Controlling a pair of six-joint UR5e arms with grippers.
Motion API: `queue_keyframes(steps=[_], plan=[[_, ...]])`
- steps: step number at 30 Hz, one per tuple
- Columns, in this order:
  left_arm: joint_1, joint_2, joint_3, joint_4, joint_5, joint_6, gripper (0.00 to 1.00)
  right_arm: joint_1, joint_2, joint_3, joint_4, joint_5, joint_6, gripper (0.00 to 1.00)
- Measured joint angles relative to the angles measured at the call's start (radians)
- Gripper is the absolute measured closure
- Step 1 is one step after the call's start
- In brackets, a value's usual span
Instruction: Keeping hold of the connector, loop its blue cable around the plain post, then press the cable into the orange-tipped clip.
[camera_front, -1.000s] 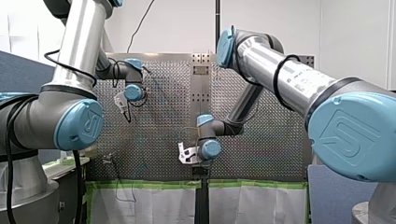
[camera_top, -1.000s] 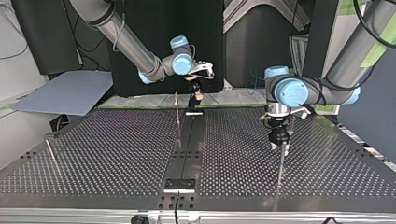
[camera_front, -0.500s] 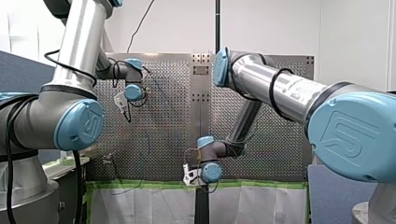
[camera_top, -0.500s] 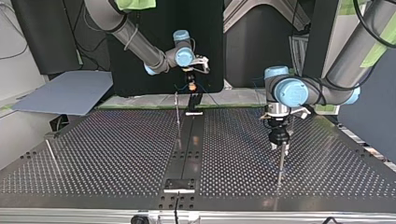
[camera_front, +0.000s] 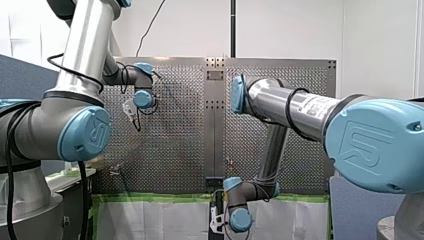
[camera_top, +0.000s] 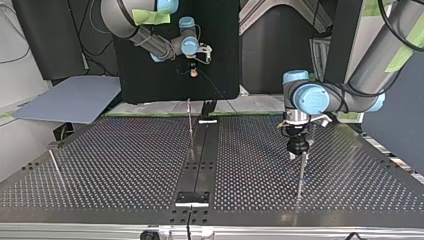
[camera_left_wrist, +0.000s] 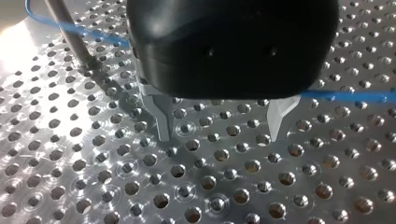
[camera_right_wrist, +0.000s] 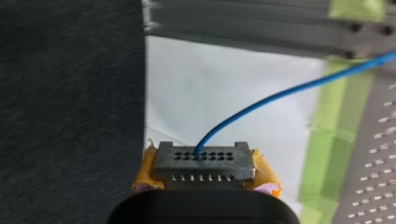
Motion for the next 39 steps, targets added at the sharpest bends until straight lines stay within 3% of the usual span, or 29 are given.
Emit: queue_keyframes(steps=[6, 12, 27, 39], plan=[[-0.004, 0.0, 0.0, -0.004, -0.001, 0.001, 0.0, -0.013, 0.036, 0.013, -0.055, 0.0, -0.021, 1.0], [-0.008, 0.0, 0.0, -0.007, -0.002, 0.001, 0.0, -0.015, 0.021, 0.037, -0.113, -0.005, -0.039, 1.0], [-0.008, 0.0, 0.0, -0.007, -0.007, 0.005, 0.0, -0.024, -0.13, 0.189, -0.27, 0.014, -0.037, 1.0], [-0.009, 0.0, 0.0, -0.009, -0.008, 0.006, 0.0, -0.048, -0.252, 0.31, -0.392, 0.035, -0.03, 1.0]])
